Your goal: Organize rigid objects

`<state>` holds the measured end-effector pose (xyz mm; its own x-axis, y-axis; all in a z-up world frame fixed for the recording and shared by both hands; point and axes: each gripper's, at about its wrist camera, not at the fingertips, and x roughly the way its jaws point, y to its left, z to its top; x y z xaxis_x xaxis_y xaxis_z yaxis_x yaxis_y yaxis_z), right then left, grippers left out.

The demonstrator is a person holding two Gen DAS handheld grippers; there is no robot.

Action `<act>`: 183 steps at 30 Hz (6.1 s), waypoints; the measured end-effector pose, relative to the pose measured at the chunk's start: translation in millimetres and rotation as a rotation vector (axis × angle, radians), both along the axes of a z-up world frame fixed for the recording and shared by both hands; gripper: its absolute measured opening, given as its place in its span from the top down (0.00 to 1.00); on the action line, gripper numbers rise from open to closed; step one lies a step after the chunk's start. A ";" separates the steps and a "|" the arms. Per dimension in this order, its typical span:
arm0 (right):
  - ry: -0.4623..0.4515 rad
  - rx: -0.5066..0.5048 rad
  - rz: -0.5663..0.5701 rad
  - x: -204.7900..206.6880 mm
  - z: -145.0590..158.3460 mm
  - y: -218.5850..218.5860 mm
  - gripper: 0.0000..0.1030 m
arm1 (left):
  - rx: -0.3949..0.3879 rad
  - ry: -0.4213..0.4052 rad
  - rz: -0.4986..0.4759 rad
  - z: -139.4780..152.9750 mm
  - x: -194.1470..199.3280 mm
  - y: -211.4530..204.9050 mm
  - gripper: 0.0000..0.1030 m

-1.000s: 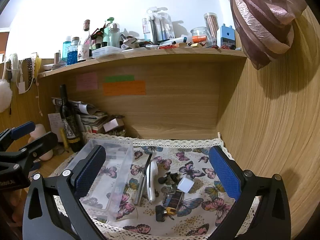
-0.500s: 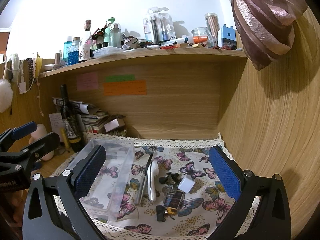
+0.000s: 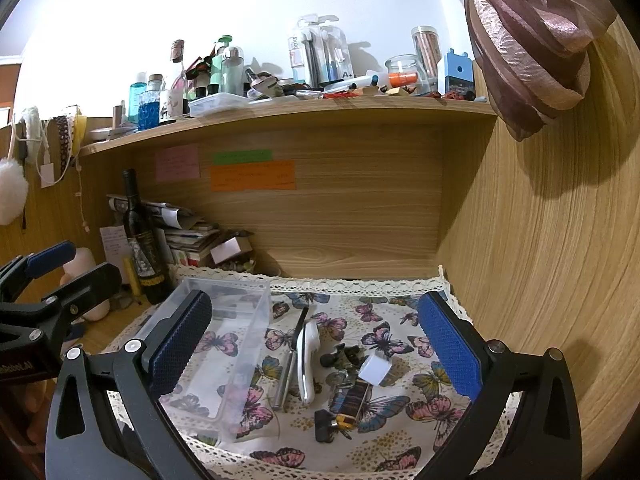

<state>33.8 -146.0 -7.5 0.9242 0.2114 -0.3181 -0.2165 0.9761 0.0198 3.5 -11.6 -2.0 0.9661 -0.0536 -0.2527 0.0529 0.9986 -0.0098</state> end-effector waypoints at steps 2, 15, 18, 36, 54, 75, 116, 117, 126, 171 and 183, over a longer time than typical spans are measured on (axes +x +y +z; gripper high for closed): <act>0.001 0.001 0.001 -0.7 0.3 0.5 0.00 | 0.001 -0.003 -0.003 0.6 -1.1 -0.5 0.00; 0.004 0.005 0.008 0.5 0.0 2.6 0.00 | 0.004 -0.007 -0.003 1.5 -2.2 -1.9 0.00; 0.004 0.006 0.009 0.8 0.1 2.3 0.00 | 0.001 -0.006 -0.007 1.6 -2.0 -2.7 0.00; 0.003 -0.003 0.044 11.6 -2.4 7.7 0.10 | 0.012 0.035 0.004 -5.3 10.9 18.9 0.22; 0.219 0.008 -0.010 74.2 -37.5 -16.1 0.55 | -0.068 0.480 0.073 -75.0 100.0 106.7 0.72; 0.570 -0.030 -0.131 141.8 -114.1 -58.6 0.60 | -0.137 0.653 0.004 -114.5 129.6 112.1 0.89; 0.321 -0.040 0.174 111.6 -41.0 61.2 0.71 | -0.133 0.667 0.002 -113.4 131.9 115.0 0.90; 0.325 -0.044 0.186 112.3 -42.2 65.7 0.71 | -0.131 0.667 0.003 -113.3 131.8 114.9 0.90; 0.381 -0.080 0.268 119.2 -57.4 99.9 0.71 | -0.118 0.666 0.003 -113.1 131.5 114.0 0.90; 0.556 -0.145 -0.039 127.6 -99.4 -3.4 0.68 | -0.104 0.662 -0.001 -113.3 131.7 110.9 0.89; 0.674 -0.151 -0.090 123.1 -153.2 -25.0 0.68 | -0.106 0.661 -0.001 -113.5 131.3 110.3 0.89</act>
